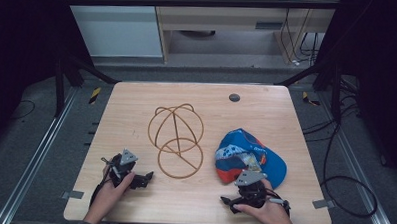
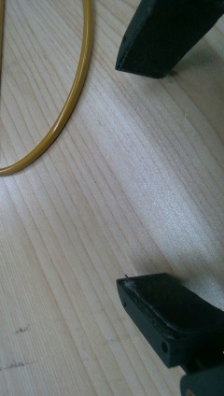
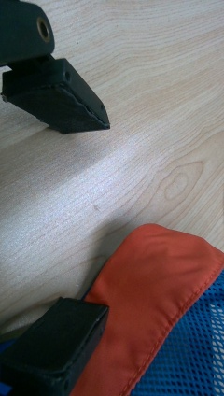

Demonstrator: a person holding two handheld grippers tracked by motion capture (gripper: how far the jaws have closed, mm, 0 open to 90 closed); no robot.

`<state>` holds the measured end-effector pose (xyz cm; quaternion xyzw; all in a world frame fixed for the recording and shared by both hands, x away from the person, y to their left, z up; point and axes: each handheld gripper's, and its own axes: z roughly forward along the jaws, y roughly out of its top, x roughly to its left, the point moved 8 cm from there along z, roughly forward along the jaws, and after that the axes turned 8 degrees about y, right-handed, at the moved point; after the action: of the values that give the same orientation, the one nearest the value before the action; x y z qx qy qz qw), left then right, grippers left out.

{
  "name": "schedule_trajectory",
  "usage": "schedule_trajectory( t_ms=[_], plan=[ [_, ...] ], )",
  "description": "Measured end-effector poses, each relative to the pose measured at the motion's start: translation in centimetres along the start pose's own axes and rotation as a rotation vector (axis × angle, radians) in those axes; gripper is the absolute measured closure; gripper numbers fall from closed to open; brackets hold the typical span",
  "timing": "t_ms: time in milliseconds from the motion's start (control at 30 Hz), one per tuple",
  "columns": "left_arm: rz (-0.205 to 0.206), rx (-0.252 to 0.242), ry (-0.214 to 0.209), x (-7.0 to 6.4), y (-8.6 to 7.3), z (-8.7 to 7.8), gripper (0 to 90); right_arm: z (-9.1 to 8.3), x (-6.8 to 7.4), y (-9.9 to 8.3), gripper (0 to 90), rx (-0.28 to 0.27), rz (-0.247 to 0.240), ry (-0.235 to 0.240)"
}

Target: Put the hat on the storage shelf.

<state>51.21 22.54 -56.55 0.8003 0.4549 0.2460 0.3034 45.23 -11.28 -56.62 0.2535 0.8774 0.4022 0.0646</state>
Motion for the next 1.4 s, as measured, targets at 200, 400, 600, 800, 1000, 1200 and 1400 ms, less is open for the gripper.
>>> schedule_trajectory(
  t_ms=[200, 400, 600, 800, 1000, 1200, 1400],
  plan=[
    [0.000, 0.000, 0.000, 0.0, 0.0, 0.0, 0.0, 0.0, 0.0, 0.0, 10.5, 0.001, -0.002, 0.000],
    [-0.002, 0.000, 0.001, 0.0, 0.0, 0.0, 0.0, -0.4, -0.2, -0.2, 11.9, 0.030, 0.008, -0.009],
    [0.000, 0.000, 0.001, 0.0, 0.0, 0.0, 0.0, -3.4, -0.6, 0.9, 11.4, -0.025, 0.025, -0.049],
    [0.000, 0.000, 0.000, 0.0, 0.0, 0.0, 0.0, -8.2, -3.4, 1.1, 18.0, 0.040, 0.020, -0.150],
    [0.000, 0.000, 0.000, 0.0, 0.0, 0.0, 0.0, -10.9, -6.9, 1.5, 25.9, 0.116, 0.047, -0.183],
    [0.001, 0.000, 0.000, 0.0, 0.0, 0.0, 0.0, -11.9, -8.7, 2.4, 34.1, 0.188, 0.049, -0.181],
    [0.000, 0.000, 0.000, 0.0, 0.0, 0.0, 0.0, -11.9, -9.5, 3.5, 45.2, 0.295, 0.031, -0.160]
  ],
)
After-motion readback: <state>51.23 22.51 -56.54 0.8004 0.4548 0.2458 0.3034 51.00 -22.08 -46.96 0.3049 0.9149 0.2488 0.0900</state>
